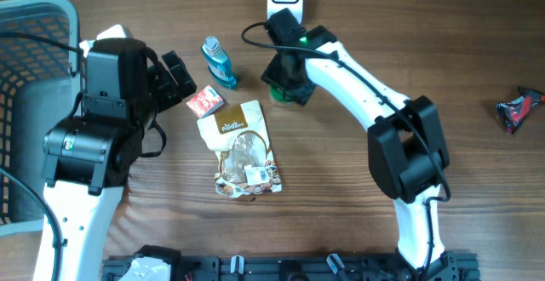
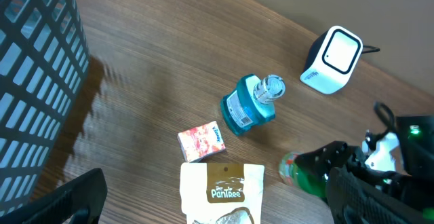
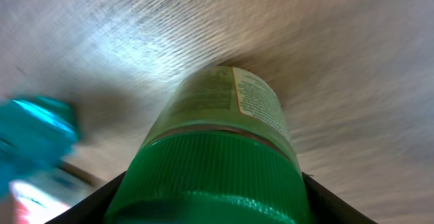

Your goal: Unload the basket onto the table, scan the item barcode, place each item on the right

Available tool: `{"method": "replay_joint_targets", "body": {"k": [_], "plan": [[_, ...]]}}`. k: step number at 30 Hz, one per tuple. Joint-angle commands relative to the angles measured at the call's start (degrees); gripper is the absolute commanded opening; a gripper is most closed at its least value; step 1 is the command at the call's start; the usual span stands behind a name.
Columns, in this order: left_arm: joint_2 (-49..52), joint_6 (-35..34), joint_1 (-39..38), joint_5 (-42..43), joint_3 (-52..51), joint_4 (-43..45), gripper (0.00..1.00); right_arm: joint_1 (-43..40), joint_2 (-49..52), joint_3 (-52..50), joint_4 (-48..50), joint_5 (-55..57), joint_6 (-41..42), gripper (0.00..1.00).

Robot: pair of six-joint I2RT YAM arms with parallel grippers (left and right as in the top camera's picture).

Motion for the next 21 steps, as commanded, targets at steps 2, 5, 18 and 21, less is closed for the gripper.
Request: {"method": "replay_joint_targets", "body": {"k": [2,5,18,21], "plan": [[-0.6,0.9,0.3,-0.7,0.7,0.1,1.0,-2.5,1.1,-0.2,-7.4,3.9,-34.8,0.69],[-0.6,0.9,0.3,-0.7,0.7,0.1,1.0,-3.2,1.1,-0.2,-13.5,7.5,-41.6,0.69],[-0.6,0.9,0.3,-0.7,0.7,0.1,1.0,-3.0,1.0,0.3,-18.5,8.0,-37.5,1.0],[-0.6,0.9,0.3,-0.7,0.7,0.1,1.0,-3.0,0.7,1.5,-20.5,4.8,-32.0,1.0]]}}
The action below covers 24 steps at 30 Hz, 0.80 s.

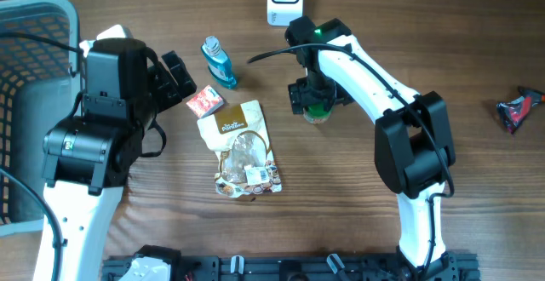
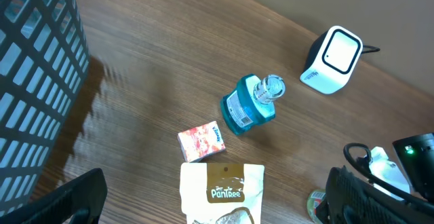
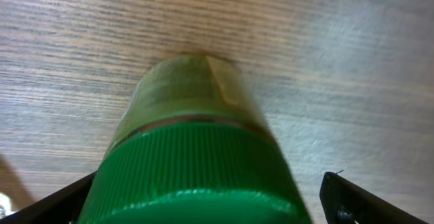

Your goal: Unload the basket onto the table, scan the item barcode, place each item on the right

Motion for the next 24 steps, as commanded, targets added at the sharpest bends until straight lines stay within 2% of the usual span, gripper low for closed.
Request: {"method": "replay_joint_targets", "body": {"k": [1,4,8,12,16,18,24], "plan": [[-0.6,0.9,0.3,-0.7,0.7,0.1,1.0,0.2,0.3,1.9,-2.3,-4.2,8.1,1.0],[-0.6,0.9,0.3,-0.7,0.7,0.1,1.0,0.2,-1.0,4.3,-5.5,-5.3,15.5,1.0],[-0.6,0.9,0.3,-0.7,0.7,0.1,1.0,0.1,-1.6,9.0,-12.7,-6.9,38.5,1.0],[-0.6,0.9,0.3,-0.7,0.7,0.1,1.0,0.1,-1.5,9.0,-12.7,-8.0,59.1,1.0],[-0.6,0.9,0.3,-0.7,0.7,0.1,1.0,0.2,-1.5,8.9,-8.7,-8.4,69.3,1.0],[-0.6,0.9,0.3,-0.7,0.7,0.1,1.0,0.2,-1.5,8.9,-5.5,-7.1,77.6,1.0],[-0.6,0.9,0.3,-0.7,0.7,0.1,1.0,0.2,-1.5,8.3,-5.5,-6.7,80.8,1.0]]}}
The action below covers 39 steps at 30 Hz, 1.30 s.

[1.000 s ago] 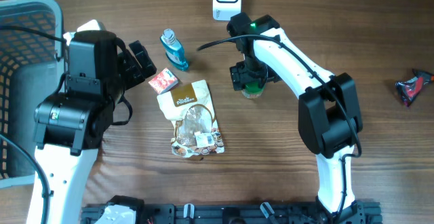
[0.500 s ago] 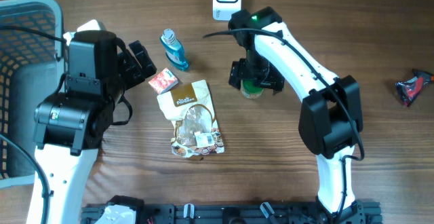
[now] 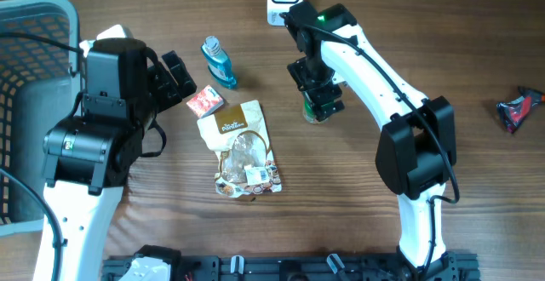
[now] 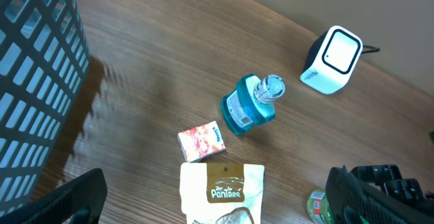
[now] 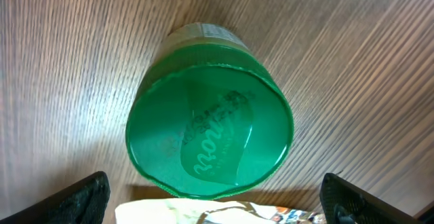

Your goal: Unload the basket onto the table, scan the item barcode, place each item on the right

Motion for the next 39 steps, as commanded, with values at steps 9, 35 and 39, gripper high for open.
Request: {"method": "replay_joint_targets", "body": {"k": [9,35,39], "plan": [[-0.6,0.9,0.3,-0.7,0.7,0.1,1.0,0.2,-0.9,-10.7,7.8,-1.6,7.1,1.0],[-0.6,0.9,0.3,-0.7,0.7,0.1,1.0,0.0,-0.9,-11.8,9.6,8.9,-45.7,0.45],[-0.6,0.9,0.3,-0.7,0.7,0.1,1.0,0.1,-0.9,-11.8,12.5,7.9,-62.6,0.45]]}}
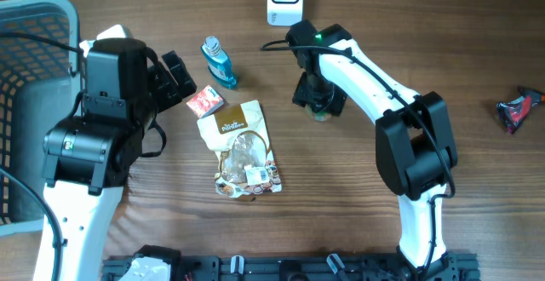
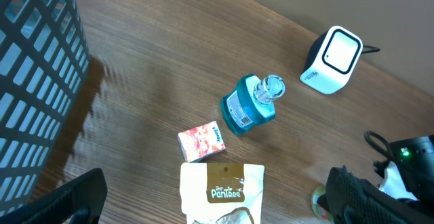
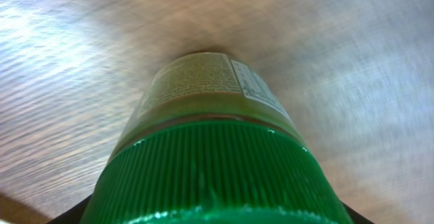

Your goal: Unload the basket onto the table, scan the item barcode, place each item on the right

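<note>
A jar with a green ribbed lid (image 3: 217, 176) and a printed label fills the right wrist view. My right gripper (image 3: 217, 216) is shut on that lid, its dark fingers flanking it. From overhead the right gripper (image 1: 318, 94) covers the jar a little below the white scanner. In the left wrist view only an edge of the jar (image 2: 317, 200) shows, with the scanner (image 2: 332, 58) farther back. My left gripper (image 2: 217, 207) hangs open over the table, holding nothing; overhead it is at the left (image 1: 174, 75).
A blue bottle (image 1: 220, 61), a small pink box (image 1: 204, 102) and a Pantree pouch (image 1: 245, 149) lie between the arms. A dark mesh basket (image 1: 34, 25) stands at the far left. A red and black item (image 1: 518, 109) lies at the far right.
My right gripper stood open above the upright jar, looking down on its lid. Now it has tilted and shut on the lid, in nearly the same spot. The left arm has not moved.
First my right gripper held the jar tilted just below the scanner. Then the jar was farther right and nearer, on the table. After that the gripper was open above the standing jar, and now it is shut on the lid again.
</note>
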Available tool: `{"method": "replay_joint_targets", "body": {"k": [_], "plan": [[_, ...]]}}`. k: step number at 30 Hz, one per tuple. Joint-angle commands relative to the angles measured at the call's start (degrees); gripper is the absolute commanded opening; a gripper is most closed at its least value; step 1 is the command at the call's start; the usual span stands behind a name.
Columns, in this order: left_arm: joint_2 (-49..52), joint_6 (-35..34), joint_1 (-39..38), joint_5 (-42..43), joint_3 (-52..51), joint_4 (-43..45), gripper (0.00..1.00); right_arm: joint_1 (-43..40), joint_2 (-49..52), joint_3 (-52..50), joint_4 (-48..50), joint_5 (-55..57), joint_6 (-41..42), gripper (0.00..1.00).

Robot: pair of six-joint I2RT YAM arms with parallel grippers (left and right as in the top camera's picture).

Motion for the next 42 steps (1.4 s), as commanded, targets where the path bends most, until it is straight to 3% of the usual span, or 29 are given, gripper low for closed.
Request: {"method": "replay_joint_targets", "body": {"k": [1,3,4,7,13,15,21,22,30,37,42], "plan": [[-0.6,0.9,0.3,-0.7,0.7,0.1,1.0,0.2,-0.6,-0.4,1.2,1.0,-19.2,0.46],[-0.6,0.9,0.3,-0.7,0.7,0.1,1.0,0.2,-0.6,-0.4,1.0,1.0,-25.5,0.55],[-0.6,0.9,0.3,-0.7,0.7,0.1,1.0,0.2,-0.6,-0.4,1.0,1.0,-28.4,0.66],[-0.6,0.9,0.3,-0.7,0.7,0.1,1.0,0.2,-0.6,-0.4,1.0,1.0,-31.7,0.82],[-0.6,0.9,0.3,-0.7,0.7,0.1,1.0,0.2,-0.7,-0.3,1.0,-2.5,-28.3,0.91],[-0.6,0.9,0.3,-0.7,0.7,0.1,1.0,0.2,-0.9,-0.2,0.8,-6.0,-26.6,0.99],[-0.6,0.9,0.3,-0.7,0.7,0.1,1.0,0.2,-1.0,2.1,-5.2,-7.4,-6.8,1.0],[-0.6,0.9,0.3,-0.7,0.7,0.1,1.0,0.2,-1.0,2.7,-6.8,-7.5,1.2,1.0],[-0.6,0.9,0.3,-0.7,0.7,0.1,1.0,0.1,-1.0,4.0,-6.7,-10.2,23.1,1.0],[-0.6,0.9,0.3,-0.7,0.7,0.1,1.0,0.1,-0.9,3.9,-0.4,-9.1,36.3,1.0],[-0.6,0.9,0.3,-0.7,0.7,0.1,1.0,0.1,-0.7,3.7,0.2,-6.2,40.4,1.0]]}}
